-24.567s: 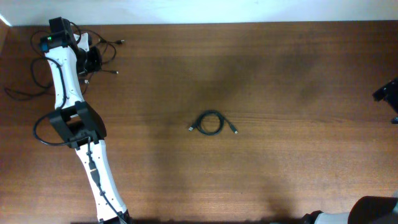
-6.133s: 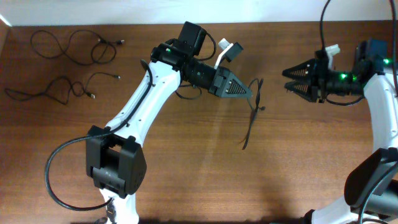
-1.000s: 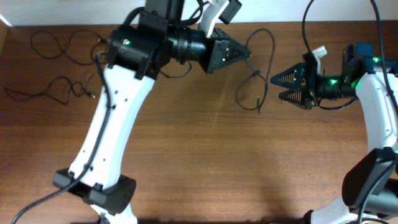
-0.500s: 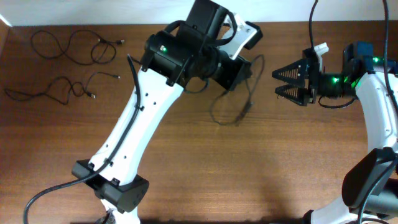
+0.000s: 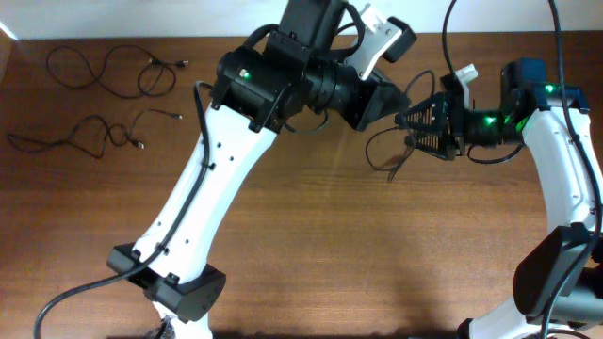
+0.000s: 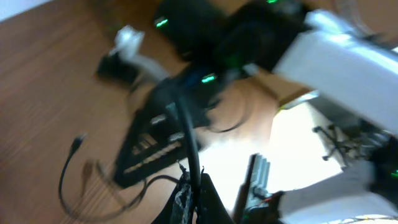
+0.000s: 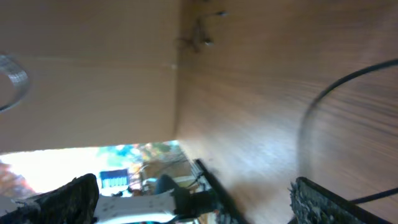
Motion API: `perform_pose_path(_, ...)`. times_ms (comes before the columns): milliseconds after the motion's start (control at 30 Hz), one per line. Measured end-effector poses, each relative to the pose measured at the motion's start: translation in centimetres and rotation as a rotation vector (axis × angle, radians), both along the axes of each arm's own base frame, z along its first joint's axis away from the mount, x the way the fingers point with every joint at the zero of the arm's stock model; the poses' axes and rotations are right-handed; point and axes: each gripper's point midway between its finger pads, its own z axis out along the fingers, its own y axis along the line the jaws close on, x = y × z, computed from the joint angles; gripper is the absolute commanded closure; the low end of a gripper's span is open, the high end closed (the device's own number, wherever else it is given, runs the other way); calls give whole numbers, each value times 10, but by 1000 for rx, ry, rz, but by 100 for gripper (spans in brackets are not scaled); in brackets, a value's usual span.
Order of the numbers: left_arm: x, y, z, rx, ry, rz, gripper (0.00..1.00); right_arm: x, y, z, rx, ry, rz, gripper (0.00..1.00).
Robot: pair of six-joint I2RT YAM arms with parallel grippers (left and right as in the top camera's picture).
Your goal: Untangle cables
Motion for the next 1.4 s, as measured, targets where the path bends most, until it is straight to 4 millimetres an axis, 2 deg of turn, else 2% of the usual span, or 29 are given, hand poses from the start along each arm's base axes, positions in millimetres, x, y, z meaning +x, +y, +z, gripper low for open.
perform_pose_path(133, -9, 2, 37, -89, -35, -36, 100, 4, -11, -22, -133, 73, -54, 1)
perform_pose_path(233, -6, 21, 74, -160, -100, -16, 100, 5, -21, -36, -219, 127, -94, 1)
perform_pose_path(400, -7, 64, 137, -269, -238, 33, 100, 7, -34, -52, -324, 179, -146, 1)
perform_pose_path(467, -5, 83, 151, -286, -261, 73, 100, 8, -41, -59, -375, 211, -178, 2)
perform_pose_path(600, -5, 116, 163, -303, -264, 124, 100, 11, -59, -73, -492, 259, -255, 2)
perform_pose_path(800, -10, 142, 171, -334, -247, 123, 100, 12, -75, -84, -581, 320, -337, 1)
perform_pose_path(900, -14, 143, 166, -331, -201, 118, 100, 12, -75, -83, -575, 330, -345, 1)
perform_pose_path(1000, -20, 139, 158, -315, -163, 106, 100, 14, -64, -76, -505, 300, -309, 2)
perform_pose_path(1200, -20, 133, 129, -210, -104, 162, 100, 19, -37, -52, -323, 206, -216, 1)
perform_pose_path(1400, -19, 117, 106, -137, -76, 154, 100, 20, -27, -33, -239, 131, -169, 1)
